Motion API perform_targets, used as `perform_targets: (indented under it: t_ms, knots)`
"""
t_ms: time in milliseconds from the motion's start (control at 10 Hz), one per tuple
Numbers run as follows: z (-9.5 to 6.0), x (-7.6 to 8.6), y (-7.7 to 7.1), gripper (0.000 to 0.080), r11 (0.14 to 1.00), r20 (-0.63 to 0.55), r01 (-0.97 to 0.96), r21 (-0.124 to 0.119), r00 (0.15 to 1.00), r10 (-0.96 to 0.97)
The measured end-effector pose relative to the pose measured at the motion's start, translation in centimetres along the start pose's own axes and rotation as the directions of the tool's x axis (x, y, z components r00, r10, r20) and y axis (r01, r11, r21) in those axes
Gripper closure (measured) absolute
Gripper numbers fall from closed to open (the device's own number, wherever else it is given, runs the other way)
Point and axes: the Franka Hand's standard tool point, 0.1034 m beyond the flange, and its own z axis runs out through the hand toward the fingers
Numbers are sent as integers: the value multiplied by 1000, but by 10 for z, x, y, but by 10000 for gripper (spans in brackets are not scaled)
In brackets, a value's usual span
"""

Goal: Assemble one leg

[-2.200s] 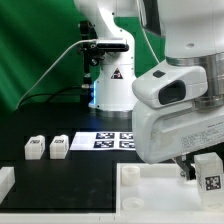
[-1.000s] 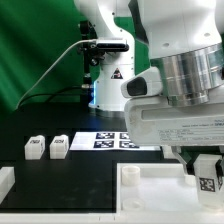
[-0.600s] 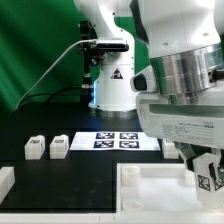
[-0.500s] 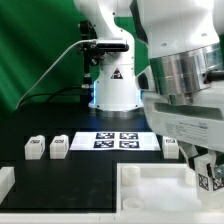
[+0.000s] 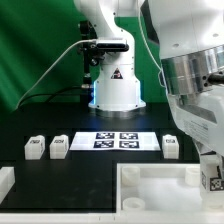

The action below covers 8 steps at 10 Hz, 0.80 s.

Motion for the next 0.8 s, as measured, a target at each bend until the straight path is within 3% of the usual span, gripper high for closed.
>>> perform_targets:
  t_ms: [100,300,600,700,800]
  knots:
    - [2,0,2,187,999,1,42,-5,999,-42]
    - [0,1,-1,157,904,13,426,-37,905,-425]
    - [0,1,-4,151,649,25,760,-42,650,-760]
    - [1,1,-2,151,537,37,841,-60,540,-841]
    - [0,0,-2,151,383,57,918,-102,390,-919]
